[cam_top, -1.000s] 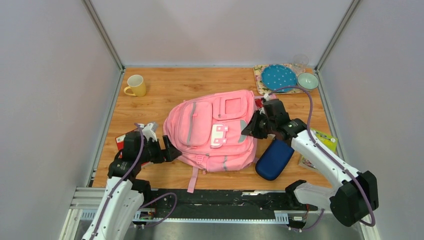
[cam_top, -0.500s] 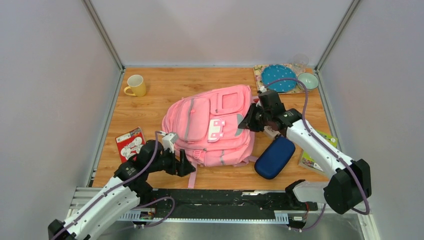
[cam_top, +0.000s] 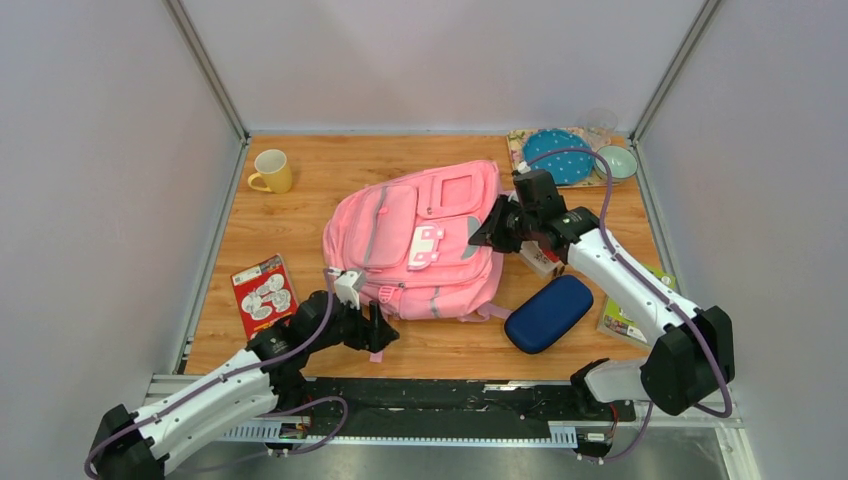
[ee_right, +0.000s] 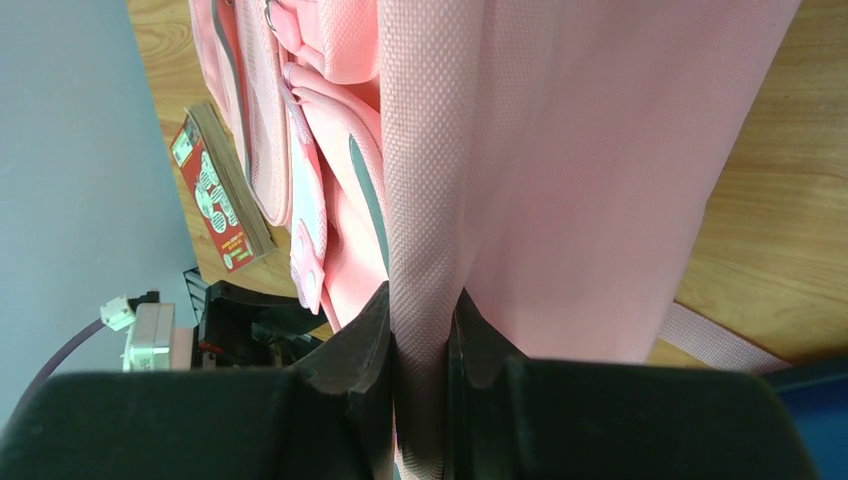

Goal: Pack the student bag
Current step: Unzip the student bag at the center of the board.

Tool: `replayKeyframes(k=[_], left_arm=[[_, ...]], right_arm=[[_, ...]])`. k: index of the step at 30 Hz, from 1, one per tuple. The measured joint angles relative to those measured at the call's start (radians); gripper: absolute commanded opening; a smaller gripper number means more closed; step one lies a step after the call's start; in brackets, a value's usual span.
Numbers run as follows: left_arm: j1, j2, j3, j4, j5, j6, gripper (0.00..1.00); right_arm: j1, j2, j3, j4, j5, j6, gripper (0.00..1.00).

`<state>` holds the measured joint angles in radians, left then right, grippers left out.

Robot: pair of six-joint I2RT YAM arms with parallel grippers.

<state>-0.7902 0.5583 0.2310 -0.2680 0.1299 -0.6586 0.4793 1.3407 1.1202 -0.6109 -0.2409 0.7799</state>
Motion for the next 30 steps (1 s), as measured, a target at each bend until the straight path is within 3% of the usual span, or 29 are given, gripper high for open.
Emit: replayKeyframes(k=[12, 14, 21, 24, 30], left_arm=[[-0.005, 0.111, -0.08, 0.315, -0.072, 0.002, 0.68], [-0.007, 0.11, -0.086, 0.355, -0.086, 0.004, 0.58], [-0.009, 0.154, -0.111, 0.45, -0.095, 0.01, 0.48], [-0.009, 0.177, -0.118, 0.486, -0.094, 0.007, 0.4], [-0.01, 0.182, -0.122, 0.51, -0.101, 0.013, 0.09]], right_arm=[[-0.003, -0.012, -0.002, 0.029, -0.056, 0.028, 0.0], [-0.003, -0.013, -0.002, 0.034, -0.063, 0.033, 0.0], [-0.005, -0.02, -0.002, 0.05, -0.076, 0.039, 0.0], [-0.005, -0.022, -0.002, 0.053, -0.079, 0.041, 0.0], [-0.007, -0.023, -0.003, 0.056, -0.089, 0.043, 0.0]])
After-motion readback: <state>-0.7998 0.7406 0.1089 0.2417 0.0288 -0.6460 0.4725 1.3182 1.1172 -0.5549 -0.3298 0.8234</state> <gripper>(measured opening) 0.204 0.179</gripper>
